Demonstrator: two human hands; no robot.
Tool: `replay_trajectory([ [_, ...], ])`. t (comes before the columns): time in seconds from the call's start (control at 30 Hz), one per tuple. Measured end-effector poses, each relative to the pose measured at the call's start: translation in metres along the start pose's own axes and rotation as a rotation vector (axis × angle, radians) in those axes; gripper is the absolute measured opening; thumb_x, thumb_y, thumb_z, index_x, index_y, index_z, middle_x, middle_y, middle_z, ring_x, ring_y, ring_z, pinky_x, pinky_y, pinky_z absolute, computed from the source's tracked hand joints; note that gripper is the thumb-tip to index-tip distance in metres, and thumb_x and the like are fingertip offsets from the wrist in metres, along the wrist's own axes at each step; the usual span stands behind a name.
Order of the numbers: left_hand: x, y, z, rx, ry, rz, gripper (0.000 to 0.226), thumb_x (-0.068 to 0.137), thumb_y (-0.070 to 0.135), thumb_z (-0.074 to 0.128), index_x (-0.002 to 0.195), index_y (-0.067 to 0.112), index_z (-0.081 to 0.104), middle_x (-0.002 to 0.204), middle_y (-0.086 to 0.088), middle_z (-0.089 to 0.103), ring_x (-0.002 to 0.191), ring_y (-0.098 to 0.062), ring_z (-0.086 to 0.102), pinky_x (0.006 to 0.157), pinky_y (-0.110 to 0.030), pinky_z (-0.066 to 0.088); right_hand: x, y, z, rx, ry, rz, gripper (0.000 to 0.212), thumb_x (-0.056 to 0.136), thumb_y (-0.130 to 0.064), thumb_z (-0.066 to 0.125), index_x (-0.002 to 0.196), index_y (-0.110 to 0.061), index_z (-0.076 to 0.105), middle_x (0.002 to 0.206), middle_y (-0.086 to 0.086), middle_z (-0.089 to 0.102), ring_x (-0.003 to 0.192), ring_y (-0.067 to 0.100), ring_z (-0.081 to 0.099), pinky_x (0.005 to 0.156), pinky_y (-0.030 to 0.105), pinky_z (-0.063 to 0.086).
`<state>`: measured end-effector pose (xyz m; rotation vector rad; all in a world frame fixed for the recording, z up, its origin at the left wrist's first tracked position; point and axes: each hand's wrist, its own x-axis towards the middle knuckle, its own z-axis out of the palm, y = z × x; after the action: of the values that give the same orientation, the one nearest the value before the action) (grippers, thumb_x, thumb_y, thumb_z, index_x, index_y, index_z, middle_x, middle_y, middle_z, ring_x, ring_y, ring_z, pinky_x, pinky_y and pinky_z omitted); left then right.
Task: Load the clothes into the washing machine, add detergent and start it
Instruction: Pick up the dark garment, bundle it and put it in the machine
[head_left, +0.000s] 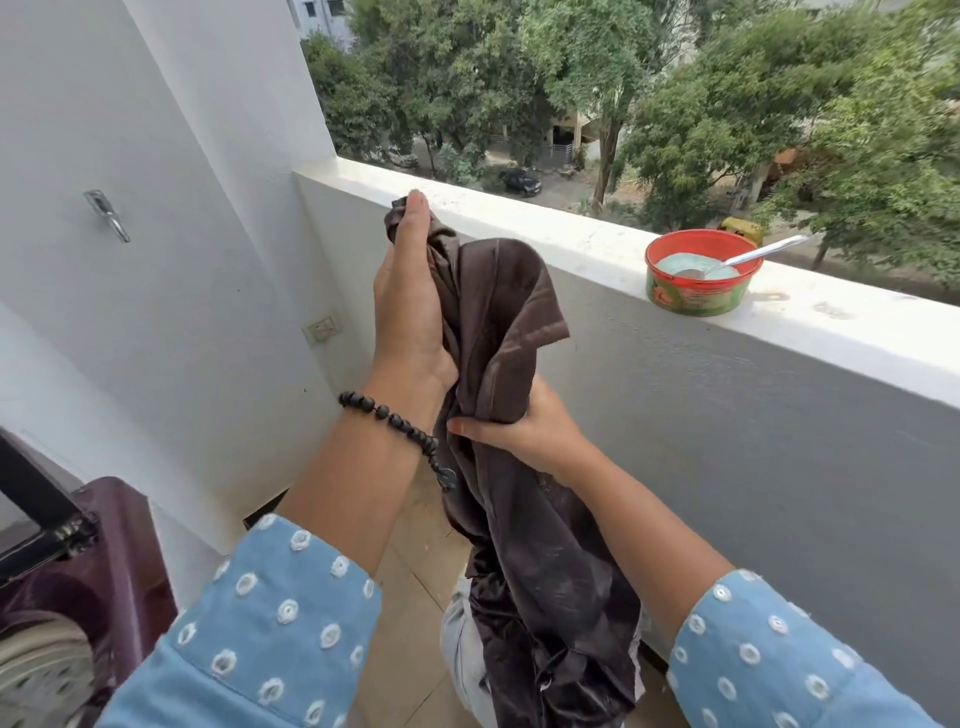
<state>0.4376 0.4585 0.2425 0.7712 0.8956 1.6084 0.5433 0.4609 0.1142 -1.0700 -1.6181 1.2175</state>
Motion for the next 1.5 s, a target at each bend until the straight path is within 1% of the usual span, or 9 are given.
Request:
replay_trajectory([
  [0.1,0.003,0.009,-0.02,0.094,-0.044,0.033,0.031,0.097,0.046,0.056,0.096,0.015,0.06,0.074,-0.002,0.068,0.069,-0.018,0.069,0.07,-0.037,0.056,0.003,-0.001,-0.016,0.0,-0.017,0.049,0.021,0.078,-0.007,0.08,0.095,-0.018,0.073,0.087,-0.008,0.075,0.083,0.007,0.07,0.076,0.032,0.056],
  [0.27,0.009,0.033,-0.064,0.674,0.089,0.31,0.045,0.088,0.058,0.061,0.118,0.026,0.049,0.122,0.009,0.059,0.112,-0.001,0.058,0.109,-0.038,0.045,0.013,-0.014,-0.051,-0.435,-0.117,0.136,0.012,0.073,-0.018,0.073,0.082,-0.011,0.071,0.083,0.012,0.072,0.08,0.026,0.068,0.064,0.036,0.049],
  [0.4,-0.011,0.038,-0.05,1.101,-0.425,0.433,0.089,0.071,0.063,0.074,0.144,0.031,0.034,0.151,0.011,0.04,0.141,0.004,0.03,0.113,-0.024,0.026,0.021,-0.038,-0.048,-0.731,-0.24,0.195,0.023,0.074,-0.025,0.074,0.085,-0.007,0.066,0.085,0.012,0.067,0.08,0.03,0.063,0.063,0.032,0.047],
  [0.57,-0.006,-0.023,-0.048,1.85,-0.813,0.131,0.136,0.065,0.063,0.081,0.153,0.038,-0.019,0.166,0.007,0.01,0.153,-0.013,-0.004,0.116,-0.065,-0.012,0.025,-0.058,-0.035,-0.912,-0.426,0.154,0.025,0.073,-0.028,0.074,0.091,-0.013,0.065,0.088,0.006,0.067,0.082,0.026,0.063,0.072,0.034,0.053],
  [0.73,0.005,-0.049,-0.066,1.617,-0.744,-0.109,0.112,0.066,0.037,0.089,0.154,0.029,0.02,0.134,0.007,0.059,0.124,-0.015,0.054,0.111,-0.035,0.036,0.022,-0.06,-0.038,-0.914,-0.487,0.154,0.019,0.069,-0.029,0.077,0.08,-0.02,0.064,0.076,-0.001,0.066,0.07,0.019,0.063,0.065,0.032,0.052],
  [0.87,0.008,-0.038,-0.058,1.744,-0.705,-0.017,0.027,0.067,0.024,0.08,0.084,0.021,0.059,0.077,0.002,0.063,0.076,-0.022,0.061,0.059,-0.028,0.043,0.019,-0.051,-0.046,-0.687,-0.487,0.139,0.026,0.069,-0.024,0.078,0.092,-0.018,0.069,0.088,0.006,0.074,0.082,0.025,0.07,0.079,0.044,0.059],
  [1.2,0.026,0.024,-0.052,0.57,-0.239,0.147,0.019,0.072,-0.006,0.062,0.082,0.01,0.065,0.065,0.003,0.067,0.061,-0.01,0.063,0.06,-0.024,0.053,-0.012,0.009,-0.053,0.02,-0.476,0.169,0.095,0.068,-0.027,0.086,0.144,-0.045,0.031,0.139,-0.02,0.052,0.125,0.0,0.054,0.1,0.024,0.048],
  [1.37,0.026,0.022,-0.062,0.452,-0.16,0.18,0.024,0.086,-0.015,0.053,0.09,0.006,0.063,0.069,0.001,0.069,0.064,-0.013,0.066,0.061,-0.026,0.054,-0.004,0.015,-0.045,0.105,-0.178,0.177,0.024,0.079,0.004,0.074,0.095,-0.013,0.073,0.089,0.002,0.076,0.083,0.018,0.073,0.075,0.032,0.057],
  [1.5,0.029,0.023,-0.091,0.586,-0.195,0.173,0.035,0.08,-0.017,0.061,0.108,0.004,0.064,0.084,-0.002,0.073,0.078,-0.016,0.069,0.07,-0.028,0.057,0.003,0.008,-0.081,0.254,-0.006,0.087,0.029,0.064,0.002,0.063,0.087,-0.012,0.073,0.081,0.004,0.073,0.075,0.019,0.07,0.071,0.029,0.057],
])
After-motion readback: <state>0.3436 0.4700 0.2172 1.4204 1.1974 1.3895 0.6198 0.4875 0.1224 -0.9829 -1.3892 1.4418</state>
